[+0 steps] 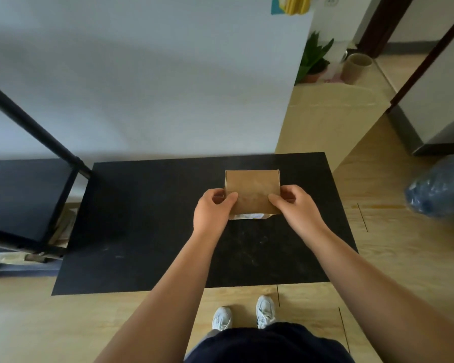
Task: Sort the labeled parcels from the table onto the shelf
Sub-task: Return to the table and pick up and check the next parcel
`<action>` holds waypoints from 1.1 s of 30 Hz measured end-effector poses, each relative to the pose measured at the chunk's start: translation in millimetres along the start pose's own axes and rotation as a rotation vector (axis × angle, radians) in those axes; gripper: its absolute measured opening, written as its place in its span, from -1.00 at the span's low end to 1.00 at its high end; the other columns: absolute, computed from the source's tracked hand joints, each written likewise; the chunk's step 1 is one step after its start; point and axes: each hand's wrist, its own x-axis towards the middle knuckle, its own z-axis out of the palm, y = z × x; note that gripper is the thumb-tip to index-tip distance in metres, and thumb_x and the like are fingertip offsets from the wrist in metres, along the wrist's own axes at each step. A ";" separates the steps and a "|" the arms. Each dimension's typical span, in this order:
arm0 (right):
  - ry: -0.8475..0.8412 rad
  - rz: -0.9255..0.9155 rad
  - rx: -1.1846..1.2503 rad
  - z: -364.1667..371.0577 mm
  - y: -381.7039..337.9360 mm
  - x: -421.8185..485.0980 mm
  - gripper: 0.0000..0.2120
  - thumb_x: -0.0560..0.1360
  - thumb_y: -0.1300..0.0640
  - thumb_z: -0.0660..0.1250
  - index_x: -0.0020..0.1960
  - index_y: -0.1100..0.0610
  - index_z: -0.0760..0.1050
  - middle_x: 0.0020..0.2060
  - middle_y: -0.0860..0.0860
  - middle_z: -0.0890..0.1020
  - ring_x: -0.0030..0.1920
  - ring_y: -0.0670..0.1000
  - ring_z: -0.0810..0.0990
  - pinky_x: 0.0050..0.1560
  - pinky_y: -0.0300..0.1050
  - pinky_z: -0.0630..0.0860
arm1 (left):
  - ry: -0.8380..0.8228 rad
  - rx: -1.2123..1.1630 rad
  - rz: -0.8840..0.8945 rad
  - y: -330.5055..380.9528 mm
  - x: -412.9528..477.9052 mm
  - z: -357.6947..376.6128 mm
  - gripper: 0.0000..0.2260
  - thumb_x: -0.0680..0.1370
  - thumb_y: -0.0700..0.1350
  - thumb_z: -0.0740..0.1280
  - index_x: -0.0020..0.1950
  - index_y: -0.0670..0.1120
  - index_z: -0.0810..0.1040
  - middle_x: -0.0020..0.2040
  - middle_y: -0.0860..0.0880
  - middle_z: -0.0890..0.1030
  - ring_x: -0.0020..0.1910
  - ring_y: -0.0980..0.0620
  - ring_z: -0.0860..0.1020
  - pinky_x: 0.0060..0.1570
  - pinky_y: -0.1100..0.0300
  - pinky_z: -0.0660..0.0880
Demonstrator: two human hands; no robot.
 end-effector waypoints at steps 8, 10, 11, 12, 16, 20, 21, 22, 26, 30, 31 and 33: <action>-0.151 0.031 -0.061 4.9 -4.2 7.9 -0.38 0.50 -0.06 0.38 0.49 0.01 0.26 0.30 -0.03 0.55 0.25 0.02 0.55 0.13 -0.08 0.48 | -0.112 -0.109 -0.026 -5.7 -2.7 1.4 -0.66 0.65 -0.01 0.22 0.42 0.03 0.43 0.22 0.06 0.59 -0.01 0.19 0.53 0.02 0.19 0.42; -0.182 0.054 -0.078 4.6 -1.4 8.9 -0.34 0.50 -0.03 0.39 0.52 -0.01 0.19 0.33 -0.02 0.53 0.30 0.06 0.52 0.22 -0.01 0.46 | -0.150 -0.035 -0.018 -8.0 -0.4 3.1 -0.64 0.64 -0.03 0.24 0.44 0.03 0.40 0.32 0.04 0.56 0.14 0.09 0.54 0.02 0.19 0.40; -0.193 0.063 -0.084 4.6 0.1 9.9 -0.33 0.51 -0.01 0.38 0.53 -0.01 0.18 0.34 -0.02 0.53 0.31 0.06 0.52 0.22 0.00 0.45 | -0.159 -0.006 -0.022 -8.5 0.5 3.7 -0.62 0.63 -0.03 0.25 0.46 0.02 0.39 0.35 0.03 0.55 0.24 0.04 0.53 0.03 0.19 0.40; -0.202 0.069 -0.088 4.6 1.2 10.9 -0.34 0.52 0.00 0.37 0.54 -0.01 0.18 0.34 -0.01 0.54 0.31 0.07 0.52 0.20 -0.02 0.45 | -0.163 0.009 -0.028 -8.8 1.2 4.2 -0.61 0.63 -0.03 0.25 0.47 0.02 0.38 0.37 0.02 0.55 0.29 0.02 0.52 0.04 0.20 0.40; -0.180 0.062 -0.100 4.7 -0.9 12.9 -0.46 0.58 -0.02 0.28 0.52 0.02 0.24 0.32 0.03 0.56 0.29 0.06 0.53 0.07 -0.12 0.42 | -0.129 0.022 -0.027 -7.1 1.5 5.9 -0.63 0.64 -0.03 0.23 0.45 -0.02 0.42 0.31 0.00 0.59 0.08 0.10 0.53 -0.09 0.25 0.38; -0.133 0.047 -0.103 1.2 -5.1 12.2 -0.53 0.61 -0.02 0.23 0.48 0.07 0.31 0.28 0.05 0.57 0.27 0.07 0.54 0.04 -0.14 0.41 | -0.052 0.039 -0.030 -7.2 2.2 6.2 -0.65 0.61 -0.03 0.29 0.39 -0.02 0.49 0.24 0.00 0.64 0.04 0.09 0.56 -0.10 0.22 0.44; -0.123 0.041 -0.104 0.5 -5.7 11.9 -0.53 0.61 -0.03 0.22 0.47 0.07 0.32 0.26 0.05 0.57 0.25 0.06 0.54 0.02 -0.14 0.41 | -0.038 0.032 -0.032 -7.4 2.2 6.5 -0.66 0.60 -0.05 0.31 0.38 -0.02 0.50 0.21 0.00 0.65 0.02 0.09 0.56 -0.10 0.21 0.45; -0.113 0.034 -0.105 -0.2 -6.3 11.3 -0.54 0.61 -0.03 0.22 0.47 0.08 0.33 0.25 0.05 0.57 0.23 0.05 0.55 0.00 -0.14 0.41 | -0.025 0.026 -0.033 -7.4 1.8 6.8 -0.66 0.59 -0.06 0.33 0.37 -0.03 0.51 0.20 0.00 0.66 0.00 0.09 0.57 -0.10 0.21 0.46; -0.070 0.012 -0.091 0.4 -6.8 10.7 -0.56 0.59 -0.01 0.27 0.43 0.09 0.38 0.19 0.02 0.58 0.08 -0.03 0.55 -0.15 -0.22 0.43 | 0.031 -0.011 -0.040 -5.9 -1.3 8.6 -0.65 0.58 -0.10 0.35 0.38 -0.03 0.52 0.16 -0.01 0.67 -0.02 0.08 0.59 -0.10 0.22 0.51; -0.088 0.053 -0.070 4.7 0.9 11.1 -0.67 0.56 0.06 0.33 0.28 0.10 0.40 0.16 -0.02 0.59 -0.01 -0.07 0.54 -0.25 -0.29 0.41 | 0.051 -0.006 -0.040 -9.8 -5.5 12.8 -0.64 0.58 -0.11 0.36 0.39 -0.05 0.51 0.22 -0.01 0.65 0.08 0.05 0.61 -0.25 0.35 0.44; -0.118 0.055 -0.080 6.8 3.3 11.1 -0.68 0.56 0.07 0.33 0.28 0.09 0.40 0.18 -0.01 0.59 0.00 -0.06 0.56 -0.21 -0.26 0.44 | 0.053 0.010 -0.046 -11.8 -5.9 14.1 -0.63 0.58 -0.11 0.36 0.40 -0.05 0.50 0.25 -0.01 0.63 0.14 0.03 0.61 -0.26 0.37 0.42; -0.188 0.057 -0.112 11.6 7.8 10.3 -0.64 0.56 0.10 0.33 0.33 0.08 0.40 0.26 0.01 0.58 0.08 -0.03 0.60 -0.08 -0.18 0.51 | 0.034 0.060 -0.065 -16.5 -7.2 17.1 -0.60 0.58 -0.14 0.35 0.43 -0.05 0.47 0.32 -0.02 0.58 0.23 0.01 0.58 -0.25 0.39 0.41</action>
